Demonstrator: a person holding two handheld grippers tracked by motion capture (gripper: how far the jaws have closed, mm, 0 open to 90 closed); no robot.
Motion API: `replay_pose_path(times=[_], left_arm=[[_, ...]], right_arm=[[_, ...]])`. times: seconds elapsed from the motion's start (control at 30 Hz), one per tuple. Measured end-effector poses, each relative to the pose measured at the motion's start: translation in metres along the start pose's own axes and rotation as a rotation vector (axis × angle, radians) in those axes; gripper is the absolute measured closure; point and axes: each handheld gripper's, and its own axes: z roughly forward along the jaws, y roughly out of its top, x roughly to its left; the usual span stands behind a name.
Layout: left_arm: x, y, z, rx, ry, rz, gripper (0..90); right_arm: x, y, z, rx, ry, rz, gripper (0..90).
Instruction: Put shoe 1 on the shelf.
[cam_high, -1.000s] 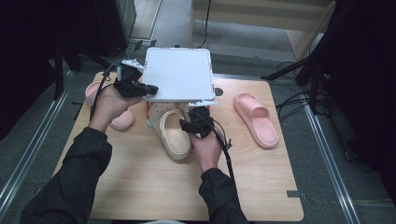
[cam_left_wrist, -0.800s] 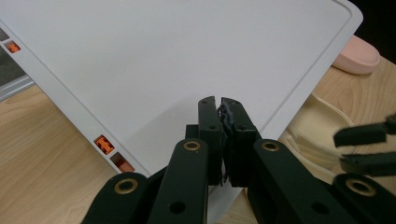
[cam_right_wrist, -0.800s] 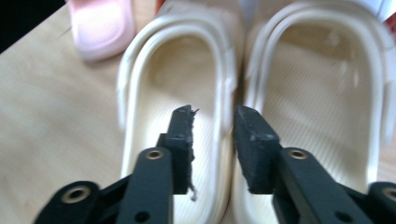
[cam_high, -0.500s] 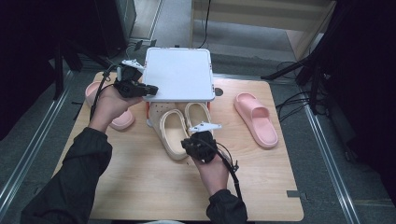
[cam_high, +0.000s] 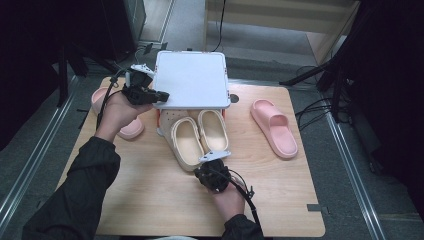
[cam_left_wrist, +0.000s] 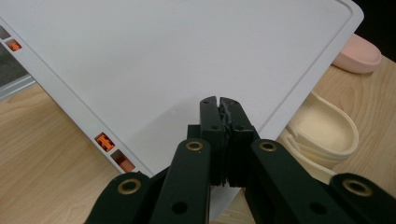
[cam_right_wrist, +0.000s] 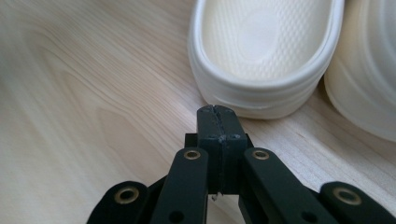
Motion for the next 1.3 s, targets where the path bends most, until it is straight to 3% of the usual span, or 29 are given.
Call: replay_pose_path(times=[0.1,0.47,0.63,0.83,0.93,1.3], left_arm=[[0.001,0.0,0.0,-0.001,-0.008,-0.011,89.1],[0.0,0.0,0.0,0.002,-0.008,-0.013,89.2],[0.001,0.0,-0.001,0.006,-0.012,-0.015,89.1],[0.0,0.0,-0.001,0.01,-0.014,-0.023,89.2],[0.001,0.0,-0.001,0.007,-0.005,-0.018,89.2],[0.001,0.0,-0.001,0.008,-0.015,-0.027,89.2]], right_arm=[[0.0,0.0,0.009,0.02,-0.034,-0.032,90.0],[0.008,0.022,0.013,-0.012,-0.044,-0.055,90.0],[0.007,0.036,0.02,-0.014,-0.062,-0.051,90.0],[-0.001,0.052,0.036,-0.009,-0.068,-0.014,90.0],[-0.004,0.059,0.041,-0.008,-0.038,0.004,90.0],[0.003,0.08,0.062,-0.01,-0.075,-0.044,90.0]])
